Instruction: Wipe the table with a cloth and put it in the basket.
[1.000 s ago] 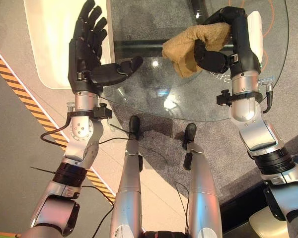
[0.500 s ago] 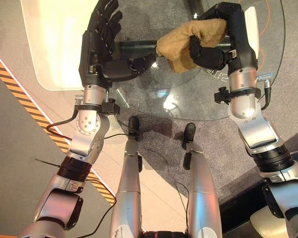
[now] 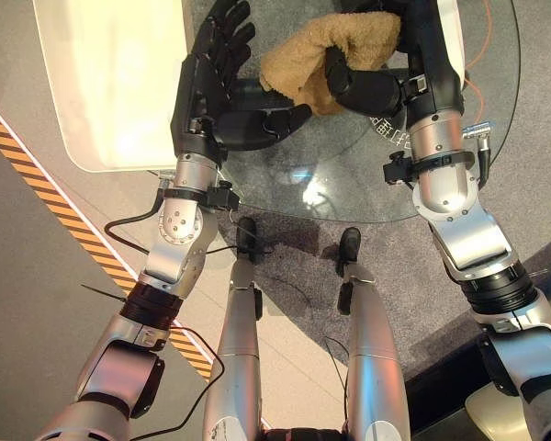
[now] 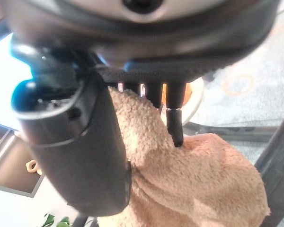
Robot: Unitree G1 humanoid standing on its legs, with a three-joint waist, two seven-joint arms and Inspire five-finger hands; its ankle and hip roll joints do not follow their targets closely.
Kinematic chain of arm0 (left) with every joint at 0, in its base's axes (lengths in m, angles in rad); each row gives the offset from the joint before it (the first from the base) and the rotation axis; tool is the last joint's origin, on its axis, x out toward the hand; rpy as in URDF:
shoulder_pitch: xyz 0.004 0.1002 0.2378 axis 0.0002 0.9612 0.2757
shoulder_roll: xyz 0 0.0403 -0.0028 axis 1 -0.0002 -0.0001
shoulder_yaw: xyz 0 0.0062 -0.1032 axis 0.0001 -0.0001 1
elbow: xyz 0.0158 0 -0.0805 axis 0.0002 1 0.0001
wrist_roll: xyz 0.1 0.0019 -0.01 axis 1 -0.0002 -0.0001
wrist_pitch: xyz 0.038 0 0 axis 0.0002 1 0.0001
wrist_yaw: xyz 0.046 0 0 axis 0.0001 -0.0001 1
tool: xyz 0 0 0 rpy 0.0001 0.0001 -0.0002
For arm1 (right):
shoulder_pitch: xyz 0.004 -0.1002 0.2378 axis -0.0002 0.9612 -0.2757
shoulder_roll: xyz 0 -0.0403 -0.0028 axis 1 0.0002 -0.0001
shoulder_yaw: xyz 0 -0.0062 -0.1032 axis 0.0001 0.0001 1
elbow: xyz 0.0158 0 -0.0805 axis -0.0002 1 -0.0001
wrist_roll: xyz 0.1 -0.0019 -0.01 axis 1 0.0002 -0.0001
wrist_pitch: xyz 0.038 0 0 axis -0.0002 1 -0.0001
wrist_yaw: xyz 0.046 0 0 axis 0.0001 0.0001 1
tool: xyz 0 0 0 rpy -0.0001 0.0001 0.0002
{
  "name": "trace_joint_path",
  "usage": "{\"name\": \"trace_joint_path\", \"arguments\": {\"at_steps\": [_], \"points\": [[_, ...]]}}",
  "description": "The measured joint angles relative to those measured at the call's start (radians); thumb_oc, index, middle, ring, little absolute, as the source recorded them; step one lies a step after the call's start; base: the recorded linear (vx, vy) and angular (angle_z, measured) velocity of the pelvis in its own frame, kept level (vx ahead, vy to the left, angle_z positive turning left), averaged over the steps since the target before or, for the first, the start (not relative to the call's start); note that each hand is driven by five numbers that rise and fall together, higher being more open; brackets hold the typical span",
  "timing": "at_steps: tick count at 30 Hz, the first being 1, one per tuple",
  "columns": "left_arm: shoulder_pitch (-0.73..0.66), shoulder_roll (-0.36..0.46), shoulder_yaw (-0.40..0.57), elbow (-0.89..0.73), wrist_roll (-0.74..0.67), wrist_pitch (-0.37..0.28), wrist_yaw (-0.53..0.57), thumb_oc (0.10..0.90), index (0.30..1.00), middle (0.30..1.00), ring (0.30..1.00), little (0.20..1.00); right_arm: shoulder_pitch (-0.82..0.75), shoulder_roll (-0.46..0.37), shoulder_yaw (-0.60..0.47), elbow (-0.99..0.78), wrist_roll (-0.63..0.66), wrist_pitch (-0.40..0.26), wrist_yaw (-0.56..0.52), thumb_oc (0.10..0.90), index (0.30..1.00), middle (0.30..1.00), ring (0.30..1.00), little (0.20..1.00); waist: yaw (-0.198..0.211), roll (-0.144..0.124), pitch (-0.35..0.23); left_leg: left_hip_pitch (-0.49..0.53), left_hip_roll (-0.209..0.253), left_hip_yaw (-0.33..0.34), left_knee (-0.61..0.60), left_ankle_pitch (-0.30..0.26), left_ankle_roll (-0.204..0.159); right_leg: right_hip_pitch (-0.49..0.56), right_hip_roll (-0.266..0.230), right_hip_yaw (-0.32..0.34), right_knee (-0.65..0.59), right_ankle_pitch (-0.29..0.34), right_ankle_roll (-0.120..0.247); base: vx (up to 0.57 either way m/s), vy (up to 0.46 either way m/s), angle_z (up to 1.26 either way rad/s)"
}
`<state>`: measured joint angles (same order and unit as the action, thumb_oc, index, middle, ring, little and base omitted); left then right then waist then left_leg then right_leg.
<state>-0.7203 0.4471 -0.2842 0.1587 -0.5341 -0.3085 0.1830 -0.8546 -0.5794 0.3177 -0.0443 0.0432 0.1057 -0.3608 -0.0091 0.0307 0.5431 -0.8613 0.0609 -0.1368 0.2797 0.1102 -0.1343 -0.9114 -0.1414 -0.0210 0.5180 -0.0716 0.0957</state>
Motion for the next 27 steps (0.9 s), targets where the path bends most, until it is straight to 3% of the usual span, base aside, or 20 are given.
{"name": "trace_joint_path", "arguments": {"at_steps": [27], "points": [[-0.058, -0.016, -0.02, 0.08, 0.026, 0.02, -0.017, 0.8, 0.9, 0.9, 0.9, 0.9, -0.043, 0.029, 0.009, -0.012, 0.157, -0.008, 0.083, 0.1, 0.3, 0.3, 0.3, 0.2, -0.024, 0.0, 0.0, 0.004, 0.002, 0.006, 0.001, 0.0, 0.0, 0.001, 0.002, 0.005, 0.0, 0.004, -0.001, 0.0, 0.0, 0.0]]}}
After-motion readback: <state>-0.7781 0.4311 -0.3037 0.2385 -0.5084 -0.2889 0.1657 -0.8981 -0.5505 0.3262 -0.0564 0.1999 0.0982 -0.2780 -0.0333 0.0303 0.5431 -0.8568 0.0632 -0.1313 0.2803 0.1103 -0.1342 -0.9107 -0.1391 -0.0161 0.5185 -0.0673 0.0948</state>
